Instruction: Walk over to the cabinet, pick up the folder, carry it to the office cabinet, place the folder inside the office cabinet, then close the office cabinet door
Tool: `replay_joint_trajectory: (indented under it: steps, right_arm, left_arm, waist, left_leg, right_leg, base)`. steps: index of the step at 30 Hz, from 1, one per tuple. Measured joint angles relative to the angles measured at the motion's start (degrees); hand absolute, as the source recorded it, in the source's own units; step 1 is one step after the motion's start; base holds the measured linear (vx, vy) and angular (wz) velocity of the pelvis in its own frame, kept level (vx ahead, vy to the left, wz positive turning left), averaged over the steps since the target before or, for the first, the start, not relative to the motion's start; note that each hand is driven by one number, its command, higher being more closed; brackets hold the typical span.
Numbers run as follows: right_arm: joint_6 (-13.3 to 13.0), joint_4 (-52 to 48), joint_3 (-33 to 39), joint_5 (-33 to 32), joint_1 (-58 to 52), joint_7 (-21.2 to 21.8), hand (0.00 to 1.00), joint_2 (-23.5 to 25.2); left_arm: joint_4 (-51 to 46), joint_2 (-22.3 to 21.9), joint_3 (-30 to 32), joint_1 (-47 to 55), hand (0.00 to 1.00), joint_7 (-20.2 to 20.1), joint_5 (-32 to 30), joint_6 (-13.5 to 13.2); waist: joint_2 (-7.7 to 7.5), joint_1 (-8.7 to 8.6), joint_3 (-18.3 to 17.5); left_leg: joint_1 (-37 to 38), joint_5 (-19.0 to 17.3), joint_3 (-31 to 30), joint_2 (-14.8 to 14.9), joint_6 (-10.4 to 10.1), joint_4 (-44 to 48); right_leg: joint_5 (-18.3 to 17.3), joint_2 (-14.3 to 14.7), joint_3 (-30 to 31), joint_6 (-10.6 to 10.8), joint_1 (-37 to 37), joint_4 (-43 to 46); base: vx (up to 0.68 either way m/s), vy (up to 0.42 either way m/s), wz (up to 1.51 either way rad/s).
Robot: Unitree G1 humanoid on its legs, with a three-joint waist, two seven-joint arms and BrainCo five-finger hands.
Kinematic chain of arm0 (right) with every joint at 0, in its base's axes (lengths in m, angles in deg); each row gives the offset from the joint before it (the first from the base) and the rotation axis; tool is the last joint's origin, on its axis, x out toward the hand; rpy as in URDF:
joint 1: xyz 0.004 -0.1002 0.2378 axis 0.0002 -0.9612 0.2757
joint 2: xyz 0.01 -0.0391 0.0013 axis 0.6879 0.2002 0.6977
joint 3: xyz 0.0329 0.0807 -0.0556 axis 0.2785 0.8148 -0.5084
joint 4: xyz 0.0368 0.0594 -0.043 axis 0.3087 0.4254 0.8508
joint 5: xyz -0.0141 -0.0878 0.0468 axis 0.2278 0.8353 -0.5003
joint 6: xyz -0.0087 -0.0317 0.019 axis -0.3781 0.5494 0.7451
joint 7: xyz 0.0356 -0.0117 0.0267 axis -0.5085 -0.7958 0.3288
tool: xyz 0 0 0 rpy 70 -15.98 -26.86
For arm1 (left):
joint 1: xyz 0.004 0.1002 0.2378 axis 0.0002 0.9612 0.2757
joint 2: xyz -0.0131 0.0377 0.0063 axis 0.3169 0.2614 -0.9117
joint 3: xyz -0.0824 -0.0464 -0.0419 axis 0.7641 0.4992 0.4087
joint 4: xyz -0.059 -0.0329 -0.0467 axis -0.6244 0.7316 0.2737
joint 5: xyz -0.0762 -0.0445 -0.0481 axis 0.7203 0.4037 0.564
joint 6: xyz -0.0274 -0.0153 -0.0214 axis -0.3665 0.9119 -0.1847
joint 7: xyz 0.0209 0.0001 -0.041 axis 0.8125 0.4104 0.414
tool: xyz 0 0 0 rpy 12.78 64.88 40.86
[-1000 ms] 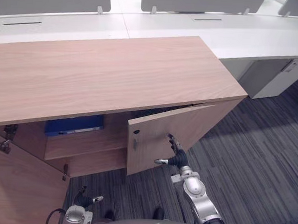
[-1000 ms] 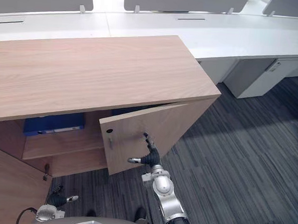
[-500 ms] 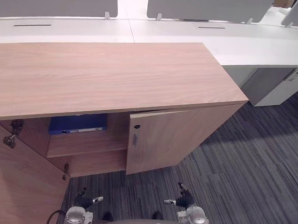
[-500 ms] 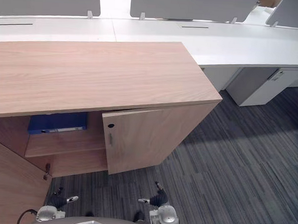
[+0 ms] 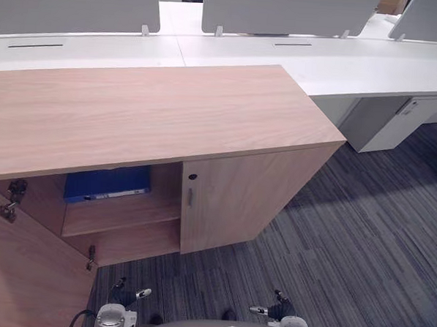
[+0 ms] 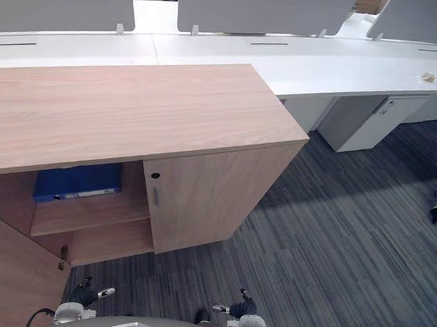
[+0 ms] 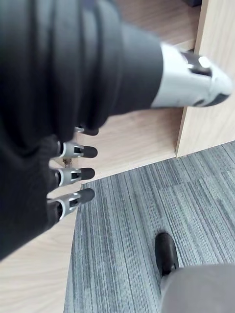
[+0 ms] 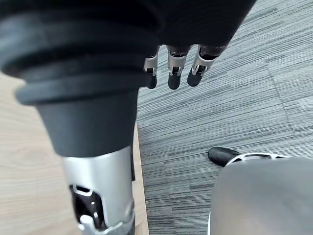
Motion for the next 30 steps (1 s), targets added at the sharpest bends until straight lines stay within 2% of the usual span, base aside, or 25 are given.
replay_joint_trajectory:
  steps: [1, 3, 5, 6, 7, 10, 12, 15, 19, 20, 22, 23, 24, 25, 27, 28, 30]
  right_arm:
    - [0.1, 0.1, 0.2, 0.0, 0.6, 0.0, 0.00, 0.0]
    - [0.2, 0.4, 0.4, 0.0, 1.1, 0.0, 0.00, 0.0]
    - [0.2, 1.3, 0.8, -0.1, 2.1, 0.0, 0.00, 0.0]
    - [0.2, 1.4, 0.8, -1.0, 2.1, -0.1, 0.00, -0.1]
    - [0.3, 1.4, 0.8, -1.2, 2.0, -0.1, 0.00, -0.1]
    - [0.2, 1.3, 0.7, -1.5, 1.0, -1.3, 0.00, 0.2]
    - [0.2, 1.0, 0.7, -1.5, 1.7, -1.3, 0.00, 0.8]
    - [0.2, -1.0, 0.7, -2.2, 1.8, -2.0, 0.00, 0.8]
    - [0.3, -1.1, 0.6, -2.1, 3.3, -2.2, 0.00, 2.0]
    - [0.3, -1.8, 0.7, -2.1, 4.0, -2.3, 0.00, 3.0]
    - [0.3, -3.6, 0.8, -2.1, 3.9, -2.4, 0.00, 3.5]
    - [0.3, -4.4, 0.8, -2.1, 3.0, -2.4, 0.00, 3.4]
    - [0.2, -4.8, 0.9, -2.1, 2.5, -2.4, 0.00, 3.3]
    - [0.2, -4.9, 1.7, -2.1, 2.1, -2.4, 0.00, 3.0]
    - [0.8, -4.0, 3.0, -2.0, 1.7, -2.3, 0.00, 4.3]
    - [1.0, -2.3, 3.3, -2.0, 1.5, -2.3, 0.00, 4.7]
    - [1.2, -0.3, 4.8, -2.0, 1.6, -2.3, 0.00, 4.4]
  left_arm:
    - [0.0, 0.0, 0.2, -0.2, 0.00, 0.0, 0.0, 0.0]
    - [0.0, 0.1, 0.5, -0.4, 0.00, 0.0, 0.0, 0.0]
    - [-0.1, 0.2, 0.4, -0.9, 0.00, 0.0, 0.3, 0.0]
    - [-0.2, 0.3, 0.4, -1.1, 0.00, 0.0, 0.9, 0.0]
    - [-0.3, 0.3, 0.5, -1.0, 0.00, 0.0, 1.1, 0.0]
    - [-0.6, 0.0, 2.0, -0.9, 0.00, 0.0, 2.3, 0.0]
    - [-1.1, -0.9, 3.6, -1.0, 0.00, 0.1, 3.3, 0.0]
    - [-2.8, -3.2, 4.5, -1.1, 0.00, 0.1, 3.5, 0.0]
    - [-4.5, -4.6, 6.2, -0.6, 0.00, 0.4, 4.5, 0.0]
    - [-4.7, -4.6, 7.2, -1.6, 0.00, 0.4, 4.5, 0.0]
    - [-4.8, -4.5, 8.6, -1.7, 0.00, 0.4, 4.5, 0.0]
    - [-4.8, -5.0, 9.6, -1.0, 0.00, 0.5, 4.5, 0.0]
    - [-4.7, -5.4, 9.9, -0.9, 0.00, 0.5, 4.5, 0.0]
    - [-4.7, -6.7, 10.9, -0.7, 0.00, 0.4, 4.6, 0.0]
    - [-4.6, -6.0, 12.7, -0.2, 0.00, 0.5, 5.7, 0.0]
    - [-3.7, -4.6, 13.7, 0.4, 0.00, 0.8, 6.7, 0.0]
    - [-3.5, -3.9, 15.5, 1.0, 0.00, 1.4, 7.4, 0.1]
  waist:
    - [-0.25, -0.12, 0.6]
    - [0.24, -0.14, 1.3]
    - [0.11, -0.34, 2.2]
    - [-0.79, -0.56, 2.3]
    - [-0.34, -0.52, 2.6]
    - [-1.12, 0.76, 2.1]
    - [-0.87, 2.12, 2.2]
    - [1.05, 1.99, 3.4]
    - [1.54, 2.34, 3.8]
    - [0.57, 2.32, 4.5]
    - [-0.21, 2.27, 5.0]
    - [0.03, 2.11, 4.8]
    - [0.64, 1.95, 4.5]
    - [2.61, 1.93, 3.7]
    - [1.69, 2.26, 3.2]
    - [0.31, 1.93, 2.3]
    - [-0.17, 1.94, 2.0]
  left_leg:
    - [0.3, 0.0, 0.6, 0.0, 0.0, 0.0]
    - [-0.3, 0.0, 1.2, 0.0, 0.1, 0.0]
    - [-1.6, 0.4, 0.5, 0.1, 0.3, 0.0]
    - [-2.0, 0.6, -1.1, 0.2, 0.3, 0.1]
    - [-2.3, 0.7, -2.3, 0.3, 0.2, 0.1]
    - [-3.5, 0.9, -5.3, 0.7, -0.9, 0.0]
    - [-5.0, 2.5, -6.6, 1.8, -1.5, 0.1]
    - [-7.6, 5.2, -7.9, 2.2, -2.3, 0.4]
    - [-10.6, 8.1, -7.1, 2.7, -2.5, 1.0]
    - [-12.5, 4.2, -2.0, 3.0, -1.4, 6.7]
    - [-14.6, -2.0, 4.0, 3.0, 0.1, 19.4]
    - [-13.5, -6.1, 6.2, 3.6, 0.0, 25.4]
    - [-12.8, -7.7, 6.6, 4.0, 0.0, 26.0]
    - [-11.9, -10.3, 7.1, 4.5, 0.2, 23.3]
    - [-10.6, -7.4, 5.6, 1.7, 0.4, 17.8]
    - [-8.6, -4.6, 3.9, -0.2, 0.5, 12.4]
    - [-6.5, -1.9, 1.9, -1.7, 0.9, 7.6]
  right_leg:
    - [0.0, 0.0, 0.6, 0.0, -0.5, 1.1]
    - [-0.9, -0.2, 1.6, 0.1, -2.8, 3.9]
    - [-3.4, -0.3, 4.1, 0.2, -6.3, 10.0]
    - [-5.0, -0.3, 6.9, 0.2, -7.3, 13.0]
    - [-5.8, -0.3, 7.8, 0.2, -7.5, 14.2]
    - [-9.7, 0.0, 10.4, 0.1, -7.4, 16.6]
    - [-10.8, 0.9, 8.9, 0.0, -7.2, 16.1]
    - [-11.4, 1.2, 4.8, -1.1, -6.5, 16.4]
    - [-12.5, 0.2, -1.2, -2.8, -6.5, 18.0]
    - [-12.7, -1.1, -3.7, -3.0, -7.0, 18.4]
    - [-12.5, -3.4, -5.1, -2.7, -6.1, 18.9]
    - [-12.3, -4.2, -6.5, -2.1, -4.8, 18.5]
    - [-12.4, -4.2, -6.9, -2.1, -4.5, 18.2]
    - [-12.6, -3.7, -7.9, -1.2, -4.1, 18.3]
    - [-12.3, -4.1, -6.9, -0.3, -3.4, 16.3]
    - [-11.0, -4.1, -6.4, -0.1, -2.2, 13.2]
    - [-9.9, -3.9, -6.3, -0.1, 0.2, 10.0]
  base:
    - [-0.01, 0.005, -0.24]
    - [-0.03, -0.001, -0.16]
    - [0.00, -0.001, 0.20]
    - [0.02, 0.018, 0.56]
    - [0.06, 0.024, 0.91]
    - [0.04, -0.028, 0.79]
    - [-0.01, -0.097, 0.58]
    - [-0.03, -0.067, 0.88]
    - [-0.10, -0.026, 0.91]
    - [-0.11, 0.034, 0.57]
    - [-0.09, 0.018, 0.57]
    - [-0.11, 0.057, 0.52]
    - [-0.10, 0.144, 0.53]
    - [-0.03, 0.141, 0.44]
    - [-0.02, 0.103, 0.54]
    - [0.00, 0.067, 0.65]
    - [0.03, 0.067, 0.67]
